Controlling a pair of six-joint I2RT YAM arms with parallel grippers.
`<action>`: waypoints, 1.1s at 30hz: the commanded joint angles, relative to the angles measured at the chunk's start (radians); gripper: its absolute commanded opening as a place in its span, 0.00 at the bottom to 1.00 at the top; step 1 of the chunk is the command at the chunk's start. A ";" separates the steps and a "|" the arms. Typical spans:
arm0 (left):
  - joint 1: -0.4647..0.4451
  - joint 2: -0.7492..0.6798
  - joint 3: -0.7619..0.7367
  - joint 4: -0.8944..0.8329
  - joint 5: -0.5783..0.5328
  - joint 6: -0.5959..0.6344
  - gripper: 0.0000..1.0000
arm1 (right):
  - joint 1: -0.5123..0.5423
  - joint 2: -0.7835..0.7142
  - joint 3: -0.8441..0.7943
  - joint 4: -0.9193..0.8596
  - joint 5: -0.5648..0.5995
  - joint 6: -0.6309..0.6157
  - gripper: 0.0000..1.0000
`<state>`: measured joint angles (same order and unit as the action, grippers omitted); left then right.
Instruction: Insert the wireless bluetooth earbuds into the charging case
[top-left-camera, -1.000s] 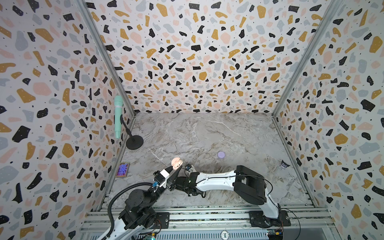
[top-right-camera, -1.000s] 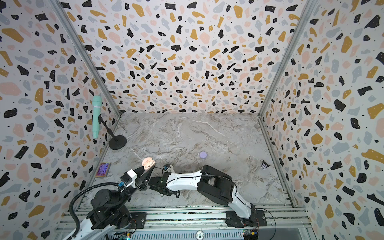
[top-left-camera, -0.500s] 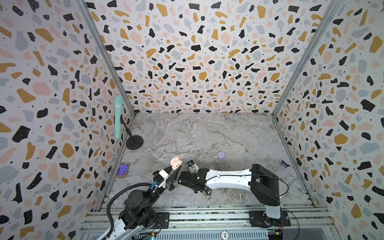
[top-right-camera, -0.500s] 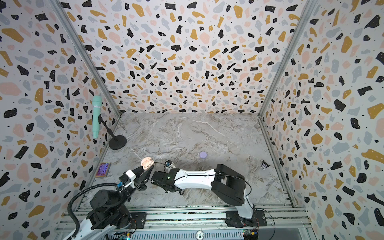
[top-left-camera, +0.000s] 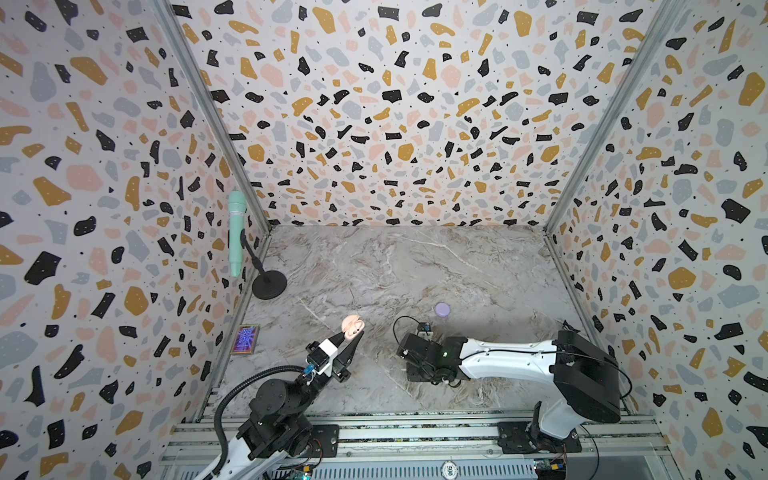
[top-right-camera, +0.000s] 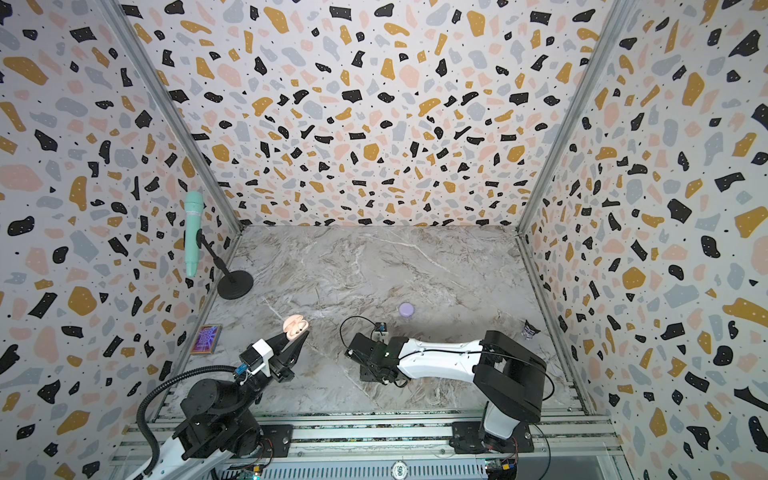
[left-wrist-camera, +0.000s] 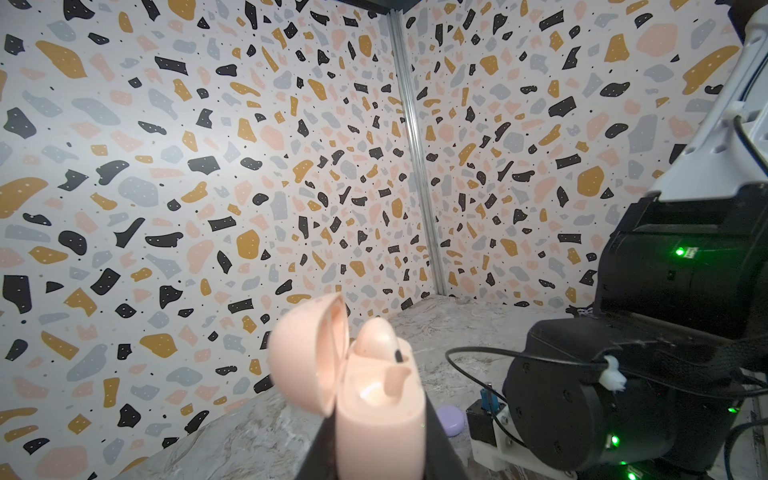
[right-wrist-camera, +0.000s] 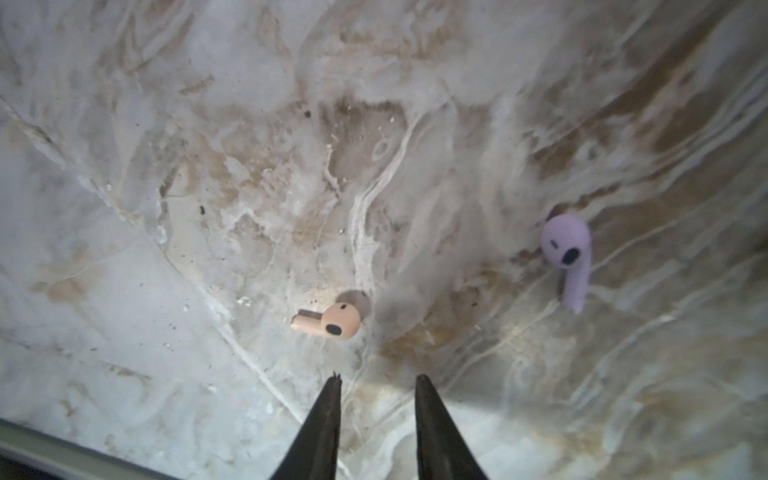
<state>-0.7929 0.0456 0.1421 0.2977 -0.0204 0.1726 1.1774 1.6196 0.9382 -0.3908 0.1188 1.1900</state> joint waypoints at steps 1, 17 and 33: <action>0.001 -0.012 -0.001 0.031 0.002 0.010 0.00 | 0.002 -0.048 -0.001 0.080 -0.054 0.121 0.31; 0.001 -0.014 -0.003 0.031 0.006 0.010 0.00 | -0.019 0.034 0.089 -0.013 0.003 0.196 0.31; 0.001 -0.012 -0.004 0.029 0.008 0.010 0.00 | -0.036 0.096 0.120 -0.058 -0.010 0.211 0.31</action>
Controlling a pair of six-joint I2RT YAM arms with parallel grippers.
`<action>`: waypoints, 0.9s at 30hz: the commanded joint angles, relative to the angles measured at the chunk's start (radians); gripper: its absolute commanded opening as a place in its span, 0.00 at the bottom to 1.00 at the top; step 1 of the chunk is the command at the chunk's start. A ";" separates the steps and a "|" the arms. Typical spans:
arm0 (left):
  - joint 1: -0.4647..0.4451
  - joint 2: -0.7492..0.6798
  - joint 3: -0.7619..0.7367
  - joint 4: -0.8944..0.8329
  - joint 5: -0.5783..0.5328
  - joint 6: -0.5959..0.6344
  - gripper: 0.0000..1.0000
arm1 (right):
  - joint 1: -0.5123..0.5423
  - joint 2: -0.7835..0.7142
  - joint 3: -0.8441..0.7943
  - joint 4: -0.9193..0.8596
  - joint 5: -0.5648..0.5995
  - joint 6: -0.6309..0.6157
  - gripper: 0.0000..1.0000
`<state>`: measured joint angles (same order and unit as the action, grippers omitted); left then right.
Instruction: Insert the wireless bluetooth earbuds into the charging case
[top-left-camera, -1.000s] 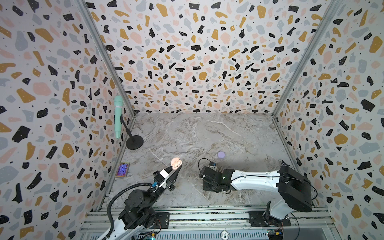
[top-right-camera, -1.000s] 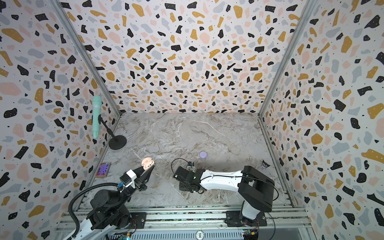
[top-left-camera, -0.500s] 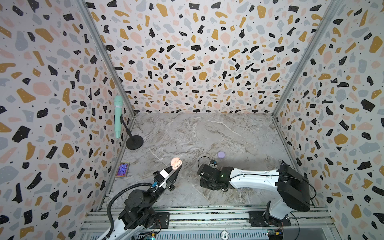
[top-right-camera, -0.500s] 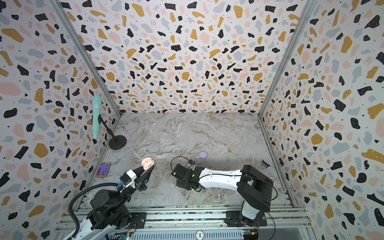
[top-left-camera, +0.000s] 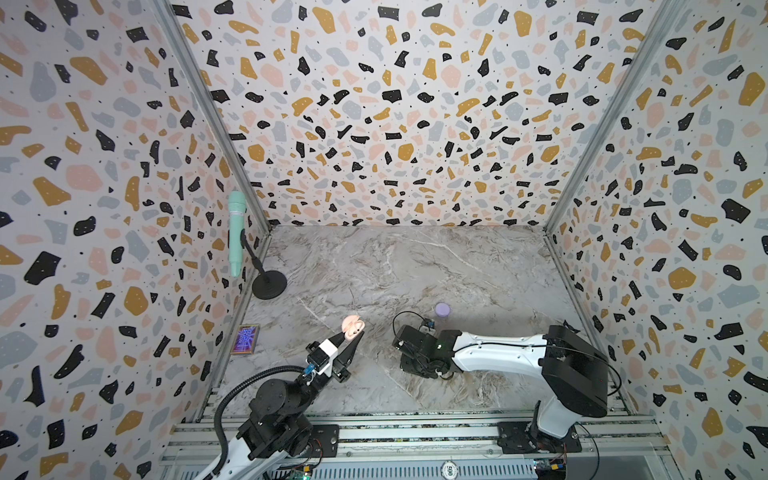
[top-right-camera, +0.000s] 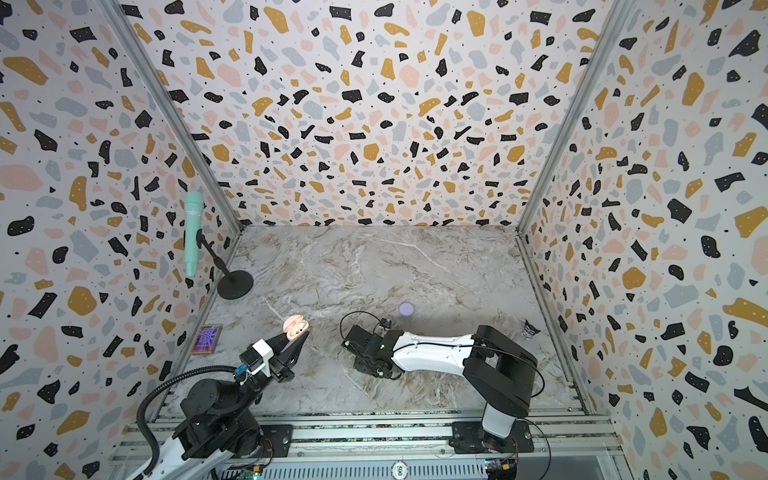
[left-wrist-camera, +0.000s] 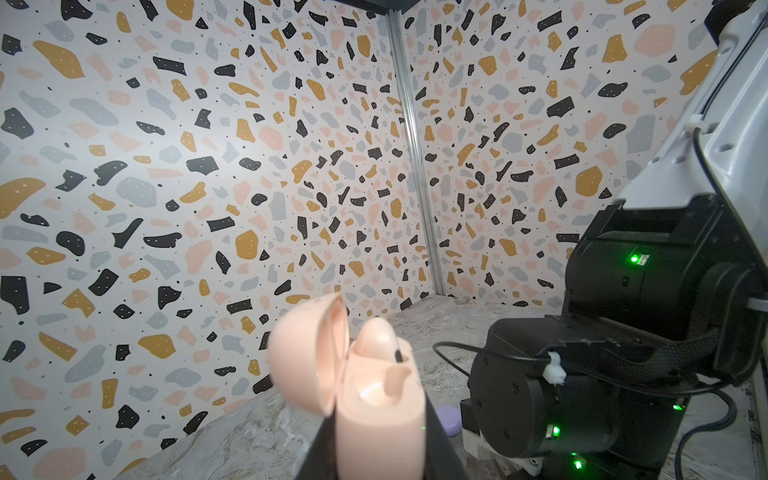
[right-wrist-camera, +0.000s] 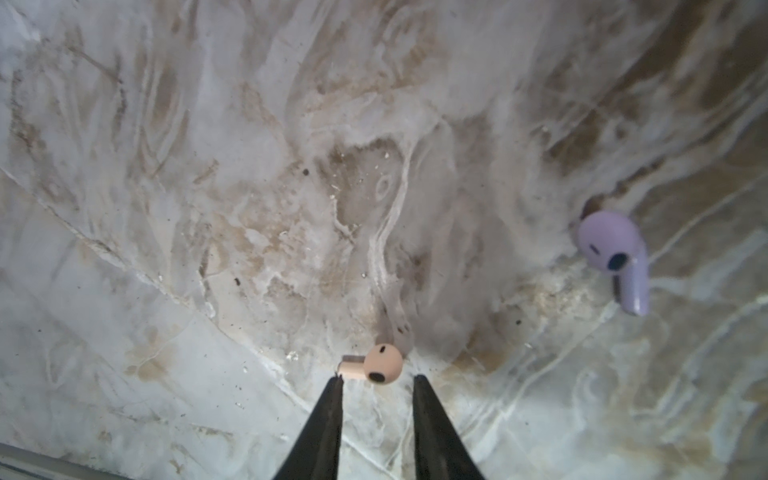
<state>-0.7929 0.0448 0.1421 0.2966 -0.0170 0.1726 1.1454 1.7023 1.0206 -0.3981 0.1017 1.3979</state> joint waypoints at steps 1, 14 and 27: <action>0.002 -0.012 -0.003 0.030 0.005 0.010 0.00 | -0.005 0.016 0.038 -0.054 0.010 0.004 0.31; 0.002 -0.010 -0.005 0.033 0.005 0.008 0.00 | -0.036 0.047 0.044 -0.035 -0.009 -0.056 0.27; 0.001 -0.005 -0.007 0.036 0.002 0.008 0.00 | -0.033 0.055 0.019 0.010 -0.056 -0.085 0.21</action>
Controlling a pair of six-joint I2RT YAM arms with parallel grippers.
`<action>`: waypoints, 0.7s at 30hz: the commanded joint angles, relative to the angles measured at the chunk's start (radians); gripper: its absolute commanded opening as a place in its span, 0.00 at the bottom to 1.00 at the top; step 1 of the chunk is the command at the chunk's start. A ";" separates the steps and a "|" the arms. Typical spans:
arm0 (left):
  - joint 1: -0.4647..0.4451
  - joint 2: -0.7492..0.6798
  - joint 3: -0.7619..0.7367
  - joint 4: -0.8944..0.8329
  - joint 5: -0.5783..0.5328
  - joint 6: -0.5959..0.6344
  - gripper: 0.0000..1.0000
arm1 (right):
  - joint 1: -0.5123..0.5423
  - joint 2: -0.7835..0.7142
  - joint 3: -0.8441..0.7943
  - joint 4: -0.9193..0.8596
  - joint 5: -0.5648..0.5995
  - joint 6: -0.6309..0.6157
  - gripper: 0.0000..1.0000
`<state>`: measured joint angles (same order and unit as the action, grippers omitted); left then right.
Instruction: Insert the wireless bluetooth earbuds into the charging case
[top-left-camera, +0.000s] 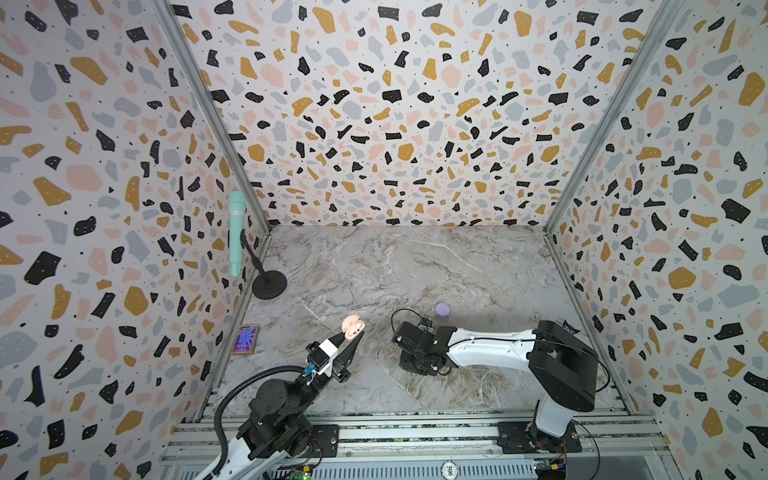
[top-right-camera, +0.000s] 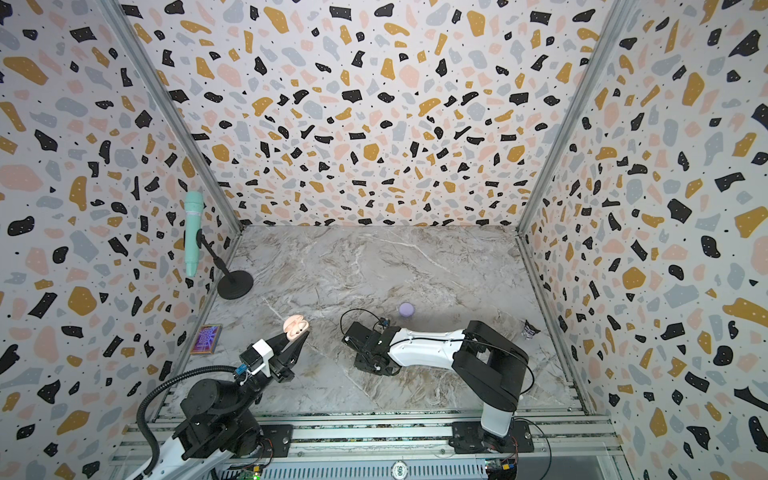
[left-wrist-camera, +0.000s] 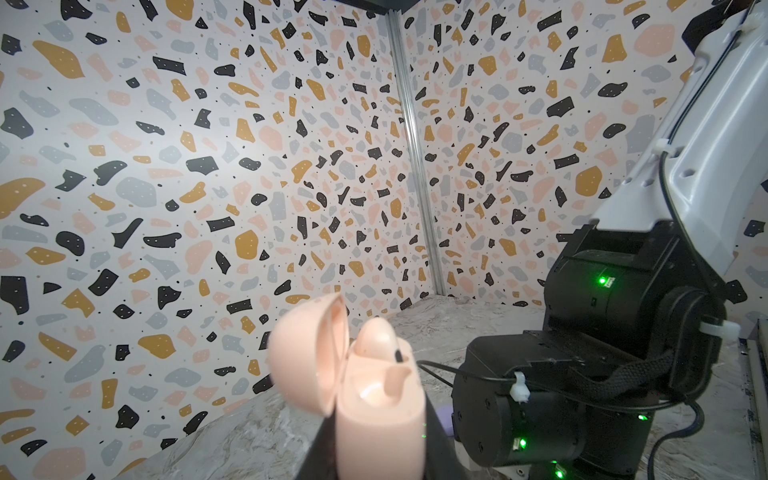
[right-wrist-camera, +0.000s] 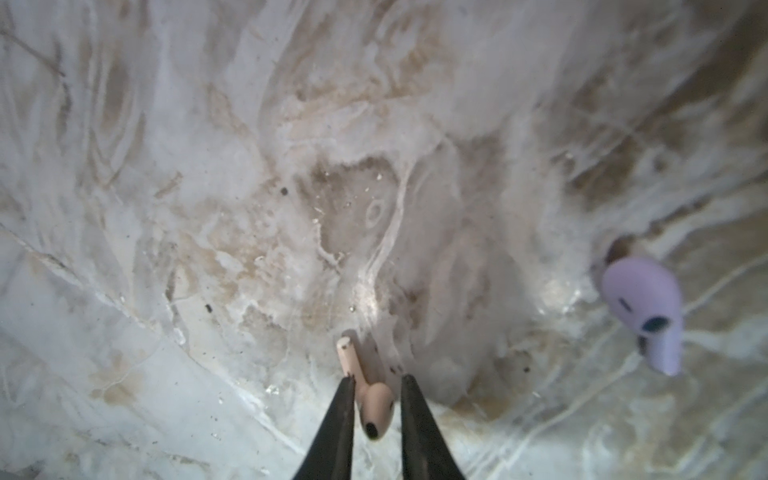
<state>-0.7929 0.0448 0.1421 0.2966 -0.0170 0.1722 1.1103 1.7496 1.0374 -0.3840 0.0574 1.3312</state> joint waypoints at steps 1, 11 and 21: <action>0.001 -0.005 -0.007 0.036 0.002 0.007 0.00 | 0.002 0.012 0.005 -0.009 -0.012 -0.020 0.21; 0.001 -0.007 -0.007 0.035 0.003 0.008 0.00 | 0.008 0.009 -0.005 0.001 -0.013 -0.046 0.17; 0.002 -0.010 -0.006 0.032 0.002 0.009 0.00 | 0.020 -0.007 -0.011 0.039 -0.030 -0.148 0.12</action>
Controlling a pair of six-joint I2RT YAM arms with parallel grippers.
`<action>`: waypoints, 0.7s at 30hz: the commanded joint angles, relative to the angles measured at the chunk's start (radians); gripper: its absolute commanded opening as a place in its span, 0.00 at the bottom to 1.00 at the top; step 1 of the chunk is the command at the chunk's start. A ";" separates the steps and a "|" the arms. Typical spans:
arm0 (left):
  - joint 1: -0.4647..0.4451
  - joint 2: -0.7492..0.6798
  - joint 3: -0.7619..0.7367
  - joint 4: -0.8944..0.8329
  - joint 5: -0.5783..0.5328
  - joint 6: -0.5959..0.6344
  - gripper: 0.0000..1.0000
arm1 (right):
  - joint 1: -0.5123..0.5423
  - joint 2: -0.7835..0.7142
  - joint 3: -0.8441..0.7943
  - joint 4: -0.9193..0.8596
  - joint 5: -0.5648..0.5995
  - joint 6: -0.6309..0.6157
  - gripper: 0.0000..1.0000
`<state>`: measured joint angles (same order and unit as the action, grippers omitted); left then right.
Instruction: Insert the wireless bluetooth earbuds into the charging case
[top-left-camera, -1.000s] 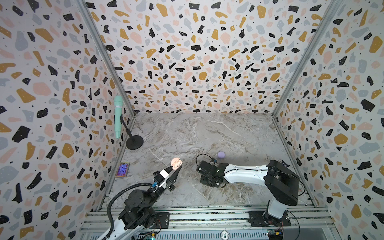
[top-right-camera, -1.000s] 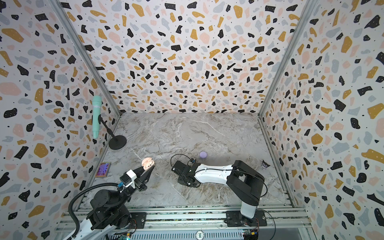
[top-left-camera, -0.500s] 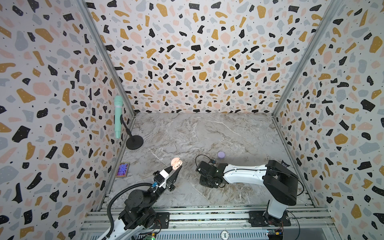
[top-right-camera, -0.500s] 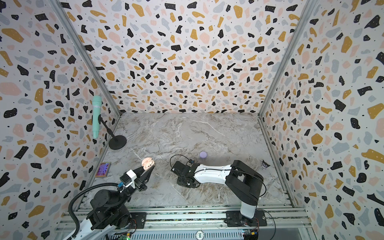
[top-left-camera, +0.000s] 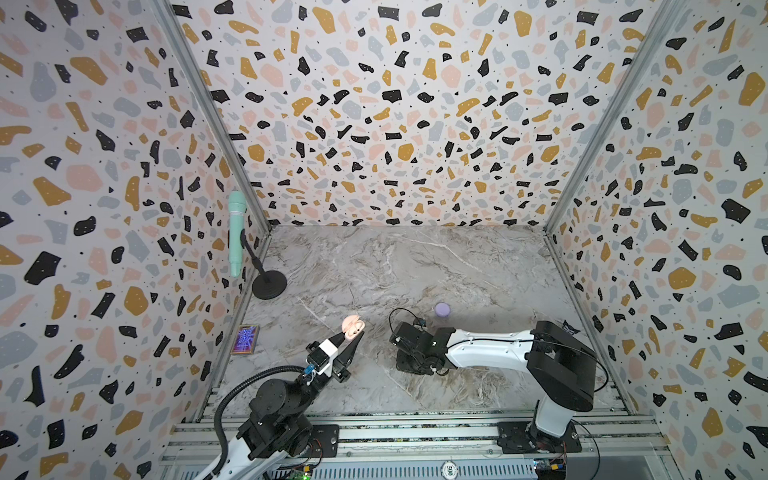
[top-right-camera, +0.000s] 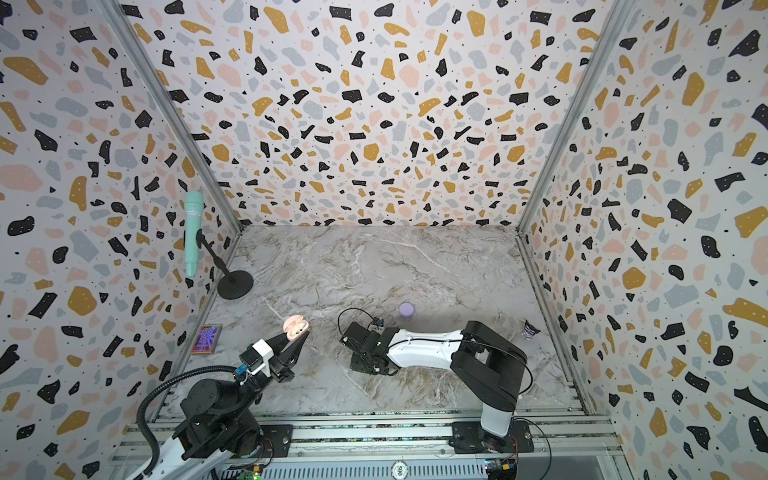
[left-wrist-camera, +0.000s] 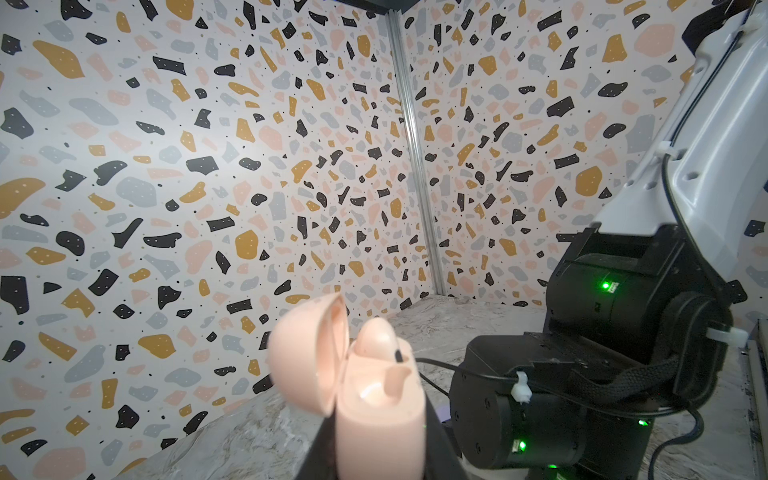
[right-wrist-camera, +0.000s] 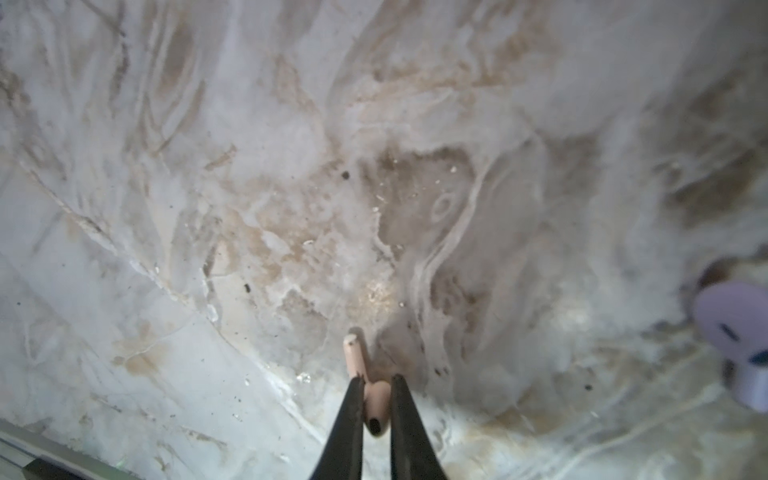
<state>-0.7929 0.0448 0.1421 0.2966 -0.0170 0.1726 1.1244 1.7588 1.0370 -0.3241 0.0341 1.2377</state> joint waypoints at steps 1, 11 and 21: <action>0.001 -0.010 -0.006 0.032 0.000 0.010 0.00 | 0.008 -0.018 -0.010 -0.021 -0.005 -0.067 0.12; 0.001 -0.011 -0.006 0.032 -0.001 0.011 0.00 | 0.018 -0.103 -0.063 0.044 -0.003 -0.213 0.15; 0.001 -0.010 -0.003 0.029 -0.003 0.011 0.00 | 0.133 -0.166 -0.081 0.034 0.006 -0.116 0.21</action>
<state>-0.7929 0.0448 0.1421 0.2966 -0.0170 0.1726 1.2221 1.6073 0.9623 -0.2749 0.0395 1.0695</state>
